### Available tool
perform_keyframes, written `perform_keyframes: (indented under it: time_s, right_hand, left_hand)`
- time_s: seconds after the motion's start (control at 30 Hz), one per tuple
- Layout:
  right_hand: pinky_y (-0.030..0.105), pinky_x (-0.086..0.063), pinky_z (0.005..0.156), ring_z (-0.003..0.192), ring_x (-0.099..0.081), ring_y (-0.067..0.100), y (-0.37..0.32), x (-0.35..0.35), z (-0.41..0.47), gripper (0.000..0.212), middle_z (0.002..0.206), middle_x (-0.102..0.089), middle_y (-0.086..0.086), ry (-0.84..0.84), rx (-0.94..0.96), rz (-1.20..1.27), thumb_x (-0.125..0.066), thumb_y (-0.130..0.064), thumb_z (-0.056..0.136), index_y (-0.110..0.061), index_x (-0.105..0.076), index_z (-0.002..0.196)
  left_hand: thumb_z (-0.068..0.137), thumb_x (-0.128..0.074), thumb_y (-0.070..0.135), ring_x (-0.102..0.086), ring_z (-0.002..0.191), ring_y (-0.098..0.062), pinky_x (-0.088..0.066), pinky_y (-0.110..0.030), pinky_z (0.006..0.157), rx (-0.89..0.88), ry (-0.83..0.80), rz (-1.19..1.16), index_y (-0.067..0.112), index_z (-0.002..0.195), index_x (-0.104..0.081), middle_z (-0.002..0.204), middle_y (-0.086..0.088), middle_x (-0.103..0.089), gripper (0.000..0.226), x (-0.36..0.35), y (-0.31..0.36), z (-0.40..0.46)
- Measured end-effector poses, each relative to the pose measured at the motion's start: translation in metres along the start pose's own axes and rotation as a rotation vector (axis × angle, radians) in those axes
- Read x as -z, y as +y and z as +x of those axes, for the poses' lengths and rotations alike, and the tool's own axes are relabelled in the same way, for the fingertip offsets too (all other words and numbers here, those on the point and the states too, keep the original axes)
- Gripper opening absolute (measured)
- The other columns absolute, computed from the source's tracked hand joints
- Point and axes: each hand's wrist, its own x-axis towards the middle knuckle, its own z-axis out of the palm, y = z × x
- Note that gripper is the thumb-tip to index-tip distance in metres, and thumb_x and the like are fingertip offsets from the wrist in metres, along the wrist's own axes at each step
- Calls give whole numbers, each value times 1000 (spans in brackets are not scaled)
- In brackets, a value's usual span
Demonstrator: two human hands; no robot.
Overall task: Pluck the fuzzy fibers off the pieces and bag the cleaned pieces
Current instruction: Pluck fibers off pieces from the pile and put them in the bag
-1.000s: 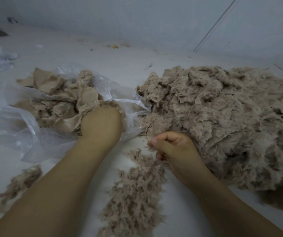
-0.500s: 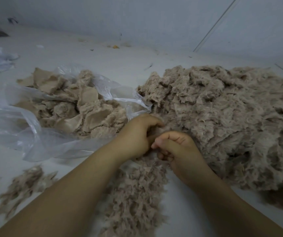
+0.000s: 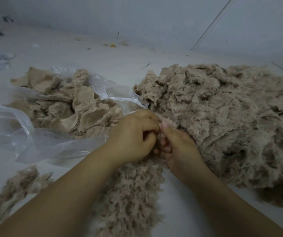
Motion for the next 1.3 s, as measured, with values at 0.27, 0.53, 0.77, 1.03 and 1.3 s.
perform_keyframes:
  time_s: [0.27,0.53,0.77,1.03,1.3]
  right_hand:
    - [22,-50,51,48,-46,5,5,2,4,24,51,-45,-6,68,-9,5,-51,-19,102,-11,-64,83]
    - [21,-51,55,48,-48,2,5,0,1,40,51,-46,-7,-31,14,-153,-54,-15,100,-23,-75,66]
    - [17,-50,58,64,-64,1,3,2,-2,23,71,-72,-8,-121,67,-197,-65,-16,92,-29,-80,81]
    - [21,-50,50,42,-48,3,3,4,0,43,45,-46,-5,14,16,-61,-50,4,94,-13,-71,60]
    - [26,-52,52,48,-46,16,4,6,0,28,44,-38,-3,9,38,-3,-53,-14,70,-19,-55,43]
  left_hand:
    - [82,-60,-7,-67,77,-19,-57,-43,70,451,82,-324,15,92,-72,86,-2,-70,28,5,-1,3]
    - [87,-46,-14,-66,73,1,-50,-14,63,563,-198,-644,24,121,-67,79,16,-71,56,9,6,4]
    - [86,-69,0,-64,60,-7,-49,-21,57,591,-19,-576,13,85,-74,73,0,-72,14,4,-3,2]
    - [88,-68,3,-48,39,-15,-38,-22,39,722,312,-519,7,75,-73,57,-11,-64,15,1,-13,3]
    - [96,-54,-3,-71,61,-29,-61,-34,61,746,431,-645,1,96,-70,65,-15,-71,16,4,-18,3]
